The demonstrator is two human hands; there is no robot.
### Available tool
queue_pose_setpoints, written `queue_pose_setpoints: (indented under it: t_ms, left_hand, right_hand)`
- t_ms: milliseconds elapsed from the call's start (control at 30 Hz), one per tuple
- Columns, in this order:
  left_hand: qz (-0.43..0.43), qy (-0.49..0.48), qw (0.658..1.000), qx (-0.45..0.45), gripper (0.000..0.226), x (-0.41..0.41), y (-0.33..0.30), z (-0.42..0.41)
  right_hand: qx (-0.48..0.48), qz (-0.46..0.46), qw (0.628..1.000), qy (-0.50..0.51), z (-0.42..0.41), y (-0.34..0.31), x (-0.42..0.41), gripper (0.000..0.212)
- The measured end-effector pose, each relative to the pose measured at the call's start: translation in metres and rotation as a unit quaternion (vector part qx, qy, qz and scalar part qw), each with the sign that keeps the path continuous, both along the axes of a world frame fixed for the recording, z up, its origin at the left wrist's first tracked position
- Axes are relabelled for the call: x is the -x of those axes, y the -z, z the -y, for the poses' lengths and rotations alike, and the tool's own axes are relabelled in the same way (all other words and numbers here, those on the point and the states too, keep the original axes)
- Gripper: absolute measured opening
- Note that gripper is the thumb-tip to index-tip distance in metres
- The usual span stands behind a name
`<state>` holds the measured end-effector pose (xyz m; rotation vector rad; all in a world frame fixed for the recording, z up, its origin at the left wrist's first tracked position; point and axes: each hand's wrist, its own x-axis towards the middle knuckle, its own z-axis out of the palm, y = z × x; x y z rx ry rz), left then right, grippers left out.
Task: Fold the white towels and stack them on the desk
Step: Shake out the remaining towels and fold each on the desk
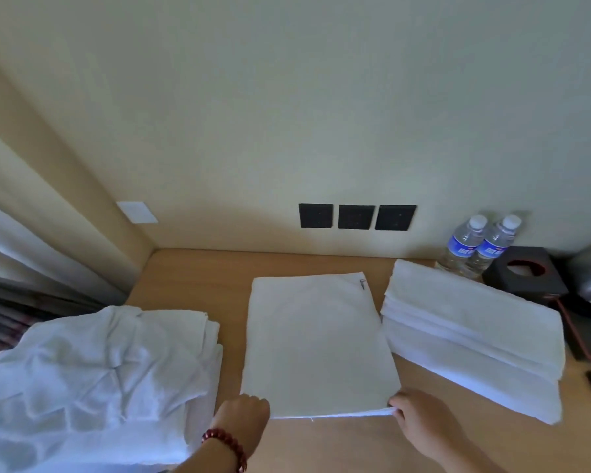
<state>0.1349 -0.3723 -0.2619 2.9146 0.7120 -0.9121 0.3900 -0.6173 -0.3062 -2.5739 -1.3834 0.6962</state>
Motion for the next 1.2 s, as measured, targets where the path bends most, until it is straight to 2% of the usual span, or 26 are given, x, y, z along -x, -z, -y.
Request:
queue_pose_setpoints:
  t_ms: [100, 233, 367, 433, 500, 800, 1200]
  left_hand:
    - [-0.005, -0.007, 0.999, 0.032, 0.036, 0.018, 0.021, 0.016]
    - [-0.027, 0.000, 0.998, 0.065, 0.033, 0.029, 0.035, 0.032]
    - [-0.035, -0.026, 0.997, 0.059, 0.035, 0.038, 0.046, 0.038]
    - [-0.038, -0.024, 0.997, 0.057, 0.034, 0.042, 0.051, 0.041]
    - [-0.035, -0.030, 0.997, 0.055, 0.034, 0.041, 0.053, 0.042]
    - [-0.044, -0.070, 0.996, 0.014, 0.030, 0.024, 0.044, 0.040]
    - [-0.044, -0.056, 0.997, 0.000, 0.021, 0.037, 0.050, 0.053]
  right_hand:
    - [0.041, 0.012, 0.999, -0.002, 0.019, 0.021, 0.008, 0.003]
    - [0.071, 0.019, 0.997, 0.002, 0.040, 0.052, 0.020, 0.028]
    - [0.085, 0.037, 0.996, -0.016, 0.047, 0.061, 0.031, 0.036]
    - [0.094, 0.038, 0.994, -0.033, 0.045, 0.048, 0.039, 0.029]
    - [0.108, 0.037, 0.993, -0.039, 0.038, 0.041, 0.044, 0.012]
    - [0.183, -0.012, 0.982, -0.054, 0.007, 0.014, 0.032, 0.032]
    - [0.156, -0.024, 0.987, -0.017, 0.016, 0.011, 0.038, 0.014]
